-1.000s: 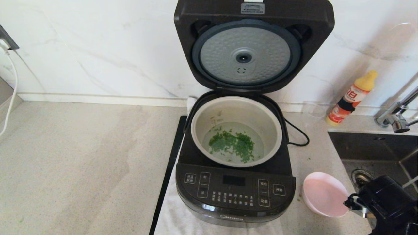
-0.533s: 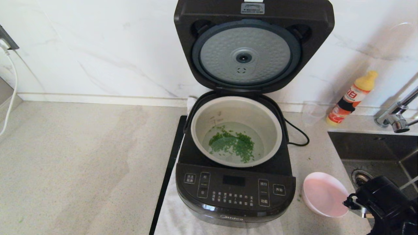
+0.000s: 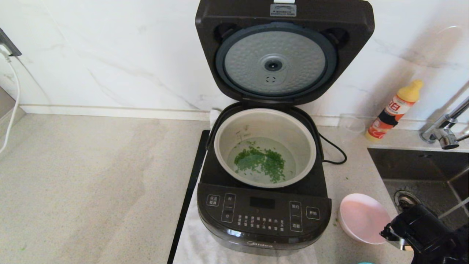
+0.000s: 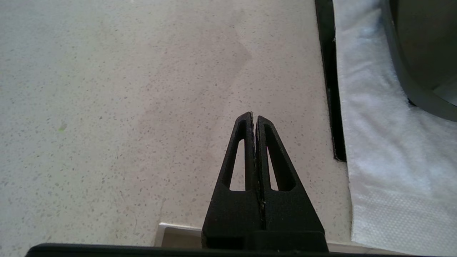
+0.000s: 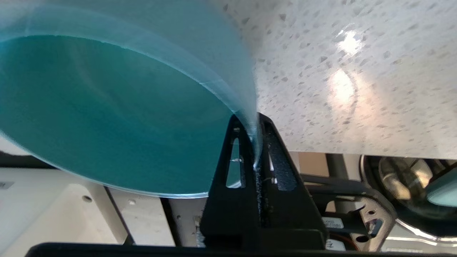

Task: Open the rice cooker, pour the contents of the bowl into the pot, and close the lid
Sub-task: Fill a bowl with water from the tap

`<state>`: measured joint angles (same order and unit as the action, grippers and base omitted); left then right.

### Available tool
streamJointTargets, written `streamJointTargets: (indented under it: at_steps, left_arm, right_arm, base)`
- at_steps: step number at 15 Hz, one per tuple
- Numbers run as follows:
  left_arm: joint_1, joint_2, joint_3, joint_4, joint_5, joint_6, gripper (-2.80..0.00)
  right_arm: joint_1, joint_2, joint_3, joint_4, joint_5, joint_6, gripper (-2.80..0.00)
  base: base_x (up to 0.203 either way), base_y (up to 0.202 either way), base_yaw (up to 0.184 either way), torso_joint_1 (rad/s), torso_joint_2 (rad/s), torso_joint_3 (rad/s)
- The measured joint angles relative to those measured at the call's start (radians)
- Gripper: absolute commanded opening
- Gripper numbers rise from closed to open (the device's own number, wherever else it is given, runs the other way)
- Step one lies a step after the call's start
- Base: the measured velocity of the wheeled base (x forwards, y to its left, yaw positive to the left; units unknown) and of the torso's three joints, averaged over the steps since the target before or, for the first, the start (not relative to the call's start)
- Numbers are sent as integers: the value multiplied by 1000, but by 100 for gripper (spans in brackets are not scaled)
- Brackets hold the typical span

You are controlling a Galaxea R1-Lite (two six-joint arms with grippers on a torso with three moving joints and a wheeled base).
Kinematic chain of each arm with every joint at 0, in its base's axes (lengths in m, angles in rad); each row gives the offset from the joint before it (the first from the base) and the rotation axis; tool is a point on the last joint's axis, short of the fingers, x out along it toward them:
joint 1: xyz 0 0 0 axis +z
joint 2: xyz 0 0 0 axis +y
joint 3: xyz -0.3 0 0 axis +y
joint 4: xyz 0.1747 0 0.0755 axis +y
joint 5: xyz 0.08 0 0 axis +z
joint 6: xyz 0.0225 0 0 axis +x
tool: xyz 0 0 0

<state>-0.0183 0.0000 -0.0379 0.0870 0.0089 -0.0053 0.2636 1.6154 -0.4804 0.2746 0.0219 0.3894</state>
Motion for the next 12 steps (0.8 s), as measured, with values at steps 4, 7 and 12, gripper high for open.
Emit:
streamJointTargets:
  at_steps: [4,7,12]
  left_arm:
    - [0,0,0,0,1,0,-280]
    - [0,0,0,0,0,-1,-280]
    - [0,0,0,0,0,0,-280]
  right_arm:
    - [3,-112,-18,94,-2,7,-280]
    - [2,-242,-108,302,5,4,-280]
    - [-47,-406,-226,549,6,-7,-280]
  base:
    - [0,0,0,0,0,0]
    - [0,0,0,0,0,0]
    - [0,0,0,0,0,0]
